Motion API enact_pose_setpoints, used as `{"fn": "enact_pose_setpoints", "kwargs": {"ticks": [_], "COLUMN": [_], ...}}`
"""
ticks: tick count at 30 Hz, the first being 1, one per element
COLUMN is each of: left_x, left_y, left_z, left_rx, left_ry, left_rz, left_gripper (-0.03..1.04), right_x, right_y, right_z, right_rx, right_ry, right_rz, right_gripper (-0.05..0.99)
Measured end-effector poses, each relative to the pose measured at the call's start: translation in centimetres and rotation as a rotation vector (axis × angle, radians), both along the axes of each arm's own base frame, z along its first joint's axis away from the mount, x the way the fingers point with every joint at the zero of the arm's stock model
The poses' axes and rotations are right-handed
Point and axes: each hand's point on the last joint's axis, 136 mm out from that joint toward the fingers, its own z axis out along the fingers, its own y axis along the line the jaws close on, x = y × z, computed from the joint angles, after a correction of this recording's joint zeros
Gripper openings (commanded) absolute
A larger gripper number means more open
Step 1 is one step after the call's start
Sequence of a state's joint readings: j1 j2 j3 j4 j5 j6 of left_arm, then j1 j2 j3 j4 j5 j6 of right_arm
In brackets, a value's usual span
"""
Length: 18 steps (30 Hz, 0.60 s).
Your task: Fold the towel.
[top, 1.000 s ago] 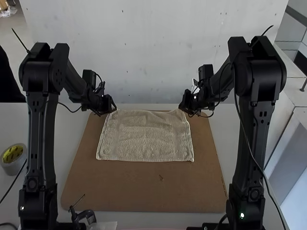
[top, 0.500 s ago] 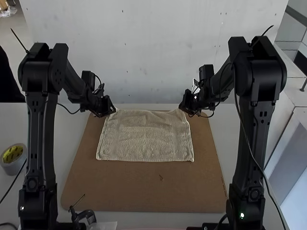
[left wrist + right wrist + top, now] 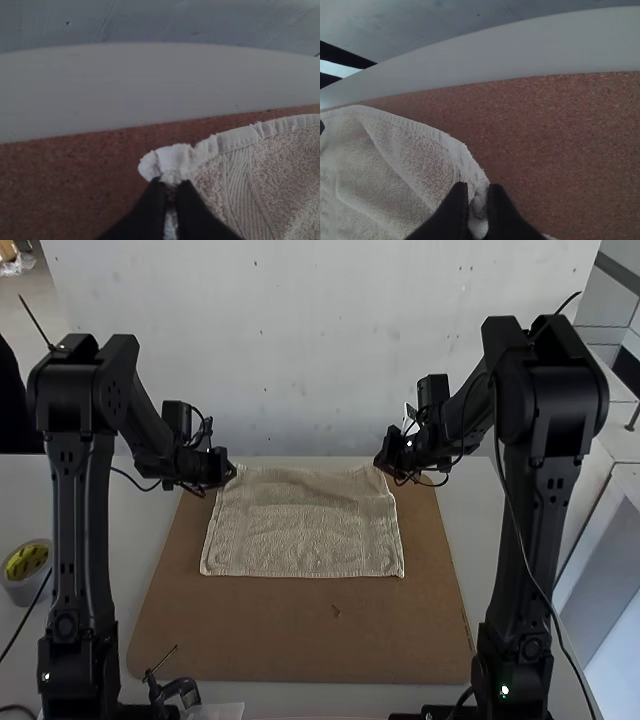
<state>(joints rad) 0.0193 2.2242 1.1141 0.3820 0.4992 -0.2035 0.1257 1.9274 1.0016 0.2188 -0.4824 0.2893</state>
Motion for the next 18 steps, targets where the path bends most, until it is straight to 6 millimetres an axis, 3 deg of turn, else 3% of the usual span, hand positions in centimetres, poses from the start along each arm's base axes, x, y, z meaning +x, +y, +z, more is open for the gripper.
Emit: {"fn": "enact_pose_setpoints", "kwargs": {"ticks": [5, 11, 18], "left_x": [0.3, -0.6, -2.3], "left_y": [0.5, 1.0, 1.3], "left_z": [1.4, 2.7, 7.6], "left_rx": [-0.002, -0.007, -0.006], "left_ry": [-0.026, -0.033, -0.110], "left_rz": [0.011, 0.023, 0.029], "left_gripper": [0.02, 0.02, 0.02], "right_x": [0.2, -0.1, -1.8], "right_y": [-0.7, -2.0, -2.3], "right_z": [1.2, 0.9, 3.1], "right_rx": [0.005, 0.004, 0.007], "right_ry": [-0.025, -0.014, -0.025], "right_rz": [-0.016, -0.045, -0.050], "right_gripper": [0.02, 0.02, 0.02]}}
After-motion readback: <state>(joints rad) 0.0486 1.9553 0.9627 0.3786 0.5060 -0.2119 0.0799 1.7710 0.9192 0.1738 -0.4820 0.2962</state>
